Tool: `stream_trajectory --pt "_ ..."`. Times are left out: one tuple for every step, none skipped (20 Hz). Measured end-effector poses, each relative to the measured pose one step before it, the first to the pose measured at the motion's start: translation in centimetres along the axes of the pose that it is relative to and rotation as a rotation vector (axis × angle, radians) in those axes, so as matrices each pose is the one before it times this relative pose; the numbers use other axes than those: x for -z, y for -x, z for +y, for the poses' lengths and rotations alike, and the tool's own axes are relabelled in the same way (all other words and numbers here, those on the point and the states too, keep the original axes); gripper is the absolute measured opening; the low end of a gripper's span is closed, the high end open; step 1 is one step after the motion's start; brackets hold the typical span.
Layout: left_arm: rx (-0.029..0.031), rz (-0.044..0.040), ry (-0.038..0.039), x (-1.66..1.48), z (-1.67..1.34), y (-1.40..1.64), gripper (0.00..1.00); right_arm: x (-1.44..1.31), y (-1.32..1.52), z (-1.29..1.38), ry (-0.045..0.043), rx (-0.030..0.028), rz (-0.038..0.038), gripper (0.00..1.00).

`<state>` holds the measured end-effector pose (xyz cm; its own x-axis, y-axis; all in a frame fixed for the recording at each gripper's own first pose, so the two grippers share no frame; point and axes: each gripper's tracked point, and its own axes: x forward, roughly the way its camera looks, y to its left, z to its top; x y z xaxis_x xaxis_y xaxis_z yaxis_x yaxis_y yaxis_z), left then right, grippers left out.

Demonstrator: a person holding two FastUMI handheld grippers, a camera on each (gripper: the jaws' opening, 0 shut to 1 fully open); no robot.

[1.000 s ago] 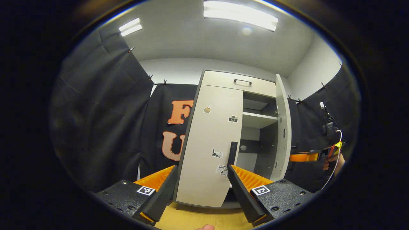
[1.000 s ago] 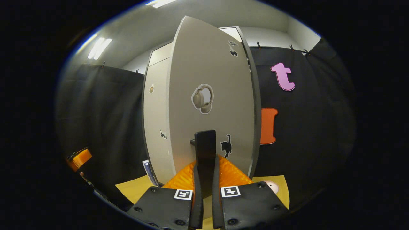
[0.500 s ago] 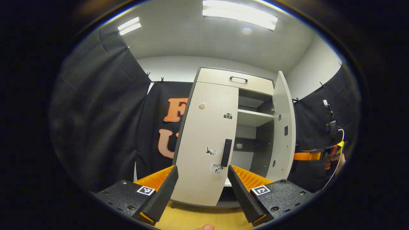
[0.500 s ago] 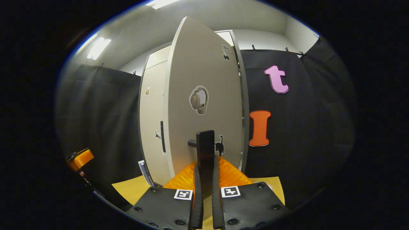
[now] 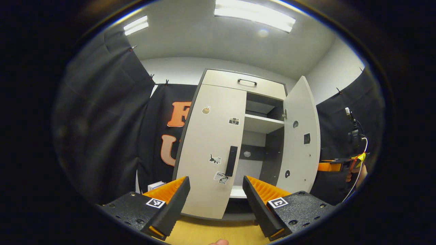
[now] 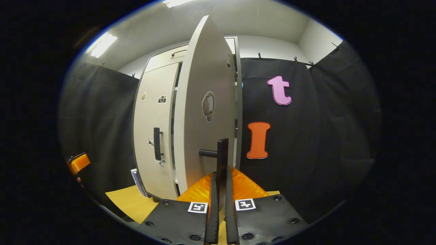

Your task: Open the right door of the double-door shoe cabinet with the right hand, and open the left door with the left hand.

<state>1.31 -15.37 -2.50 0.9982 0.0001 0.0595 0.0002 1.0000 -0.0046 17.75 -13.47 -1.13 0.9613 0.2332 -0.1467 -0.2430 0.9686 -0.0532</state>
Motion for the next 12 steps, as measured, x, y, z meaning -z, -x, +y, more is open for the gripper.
stream_trajectory --pt "0.00984 -0.00096 -0.00032 0.026 -0.395 -0.134 0.94 0.047 0.003 -0.043 0.00339 0.00321 -0.00044 0.16" --pt "0.00783 0.00064 -0.00322 0.046 -0.306 -0.001 0.92 0.019 0.011 -0.016 0.00023 0.00338 -0.00142 0.16" --pt "0.00516 0.00272 -0.00523 -0.004 -0.195 -0.123 0.94 0.042 -0.092 -0.114 -0.00179 0.00656 0.00035 0.16" --pt "0.00200 0.00358 -0.00523 0.093 -0.082 0.053 0.94 0.063 0.004 -0.156 -0.00036 0.00918 -0.00070 0.16" --pt "0.00088 0.00325 -0.00156 0.156 0.021 -0.036 0.92 -0.031 0.015 -0.220 -0.00305 0.01386 0.00081 0.16" --pt "0.00331 0.00271 0.00400 0.160 -0.018 0.045 0.94 -0.064 -0.009 -0.236 -0.00266 0.01761 -0.00265 0.16" --pt "0.00304 0.00474 0.00516 0.166 -0.074 -0.006 0.94 0.051 -0.138 -0.418 -0.00136 0.02148 -0.00018 0.16" --pt "-0.00078 0.00649 0.00484 0.230 0.046 -0.069 0.92 0.014 0.065 -0.417 -0.00199 0.02044 -0.00240 0.16" --pt "-0.00158 0.00743 0.00379 0.308 0.061 -0.143 0.94 -0.016 -0.074 -0.519 0.00134 0.02163 -0.00319 0.16" --pt "0.00021 0.00744 0.00248 0.234 -0.055 -0.160 0.92 0.049 0.090 -0.551 0.00184 0.01845 -0.00073 0.16" --pt "0.00251 0.00712 0.00160 0.232 -0.111 -0.138 0.92 0.007 0.028 -0.519 -0.00168 0.00493 -0.00396 0.13" --pt "0.00336 0.00644 0.00336 0.264 -0.120 -0.110 0.94 -0.031 0.041 0.128 -0.01531 -0.01399 -0.00381 0.10"
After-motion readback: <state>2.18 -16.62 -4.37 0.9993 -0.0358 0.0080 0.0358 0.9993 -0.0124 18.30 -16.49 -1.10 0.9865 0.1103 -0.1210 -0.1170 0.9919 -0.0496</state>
